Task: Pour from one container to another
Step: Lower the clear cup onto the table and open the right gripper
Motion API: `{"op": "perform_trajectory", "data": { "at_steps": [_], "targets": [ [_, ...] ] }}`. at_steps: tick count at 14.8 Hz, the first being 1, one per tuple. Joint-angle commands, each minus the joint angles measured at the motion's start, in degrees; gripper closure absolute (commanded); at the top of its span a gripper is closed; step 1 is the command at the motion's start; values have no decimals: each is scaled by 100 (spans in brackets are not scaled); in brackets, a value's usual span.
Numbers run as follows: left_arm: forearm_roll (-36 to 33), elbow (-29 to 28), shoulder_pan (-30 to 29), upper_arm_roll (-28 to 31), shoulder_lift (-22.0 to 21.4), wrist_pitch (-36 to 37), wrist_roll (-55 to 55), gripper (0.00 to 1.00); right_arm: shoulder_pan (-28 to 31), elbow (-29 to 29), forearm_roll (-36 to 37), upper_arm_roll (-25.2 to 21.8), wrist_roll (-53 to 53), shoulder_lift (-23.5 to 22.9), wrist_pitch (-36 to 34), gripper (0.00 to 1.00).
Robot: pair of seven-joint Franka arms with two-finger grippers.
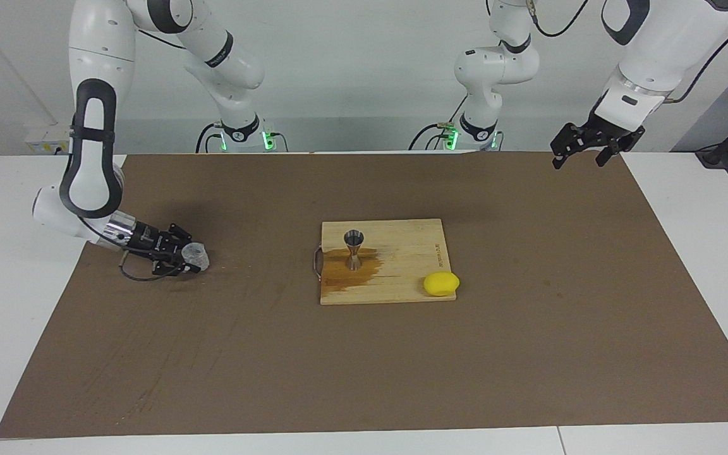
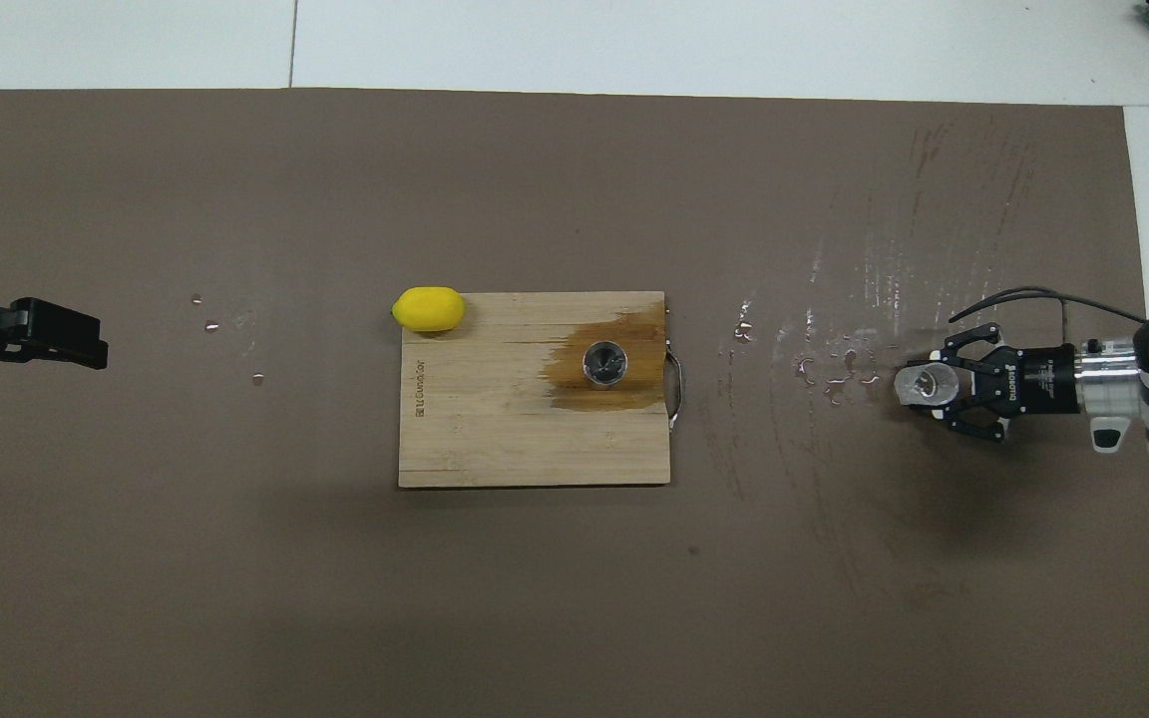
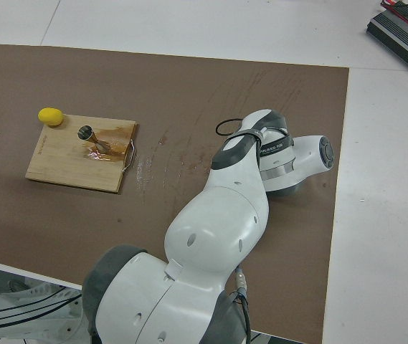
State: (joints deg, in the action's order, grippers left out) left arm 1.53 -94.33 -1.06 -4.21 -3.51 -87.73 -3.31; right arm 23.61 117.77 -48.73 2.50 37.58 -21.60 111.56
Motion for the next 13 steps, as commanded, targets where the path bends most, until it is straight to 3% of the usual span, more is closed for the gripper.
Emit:
{"op": "perform_trajectory", "data": {
  "at_steps": [1, 2, 9, 13],
  "targets": [
    [40, -41, 19, 34, -98, 81, 41, 0, 38, -61, -41, 58, -145, -11, 137, 50],
    [40, -50, 19, 34, -98, 81, 41, 0, 3, -61, -32, 58, -137, 7, 304, 0],
    [40, -50, 19, 34, -98, 81, 41, 0, 178, -52, 249, -4, -154, 331, 639, 0],
    [40, -41, 19, 34, -98, 81, 41, 0, 118, -69, 1267, 23, -128, 902, 613, 0]
  ]
}}
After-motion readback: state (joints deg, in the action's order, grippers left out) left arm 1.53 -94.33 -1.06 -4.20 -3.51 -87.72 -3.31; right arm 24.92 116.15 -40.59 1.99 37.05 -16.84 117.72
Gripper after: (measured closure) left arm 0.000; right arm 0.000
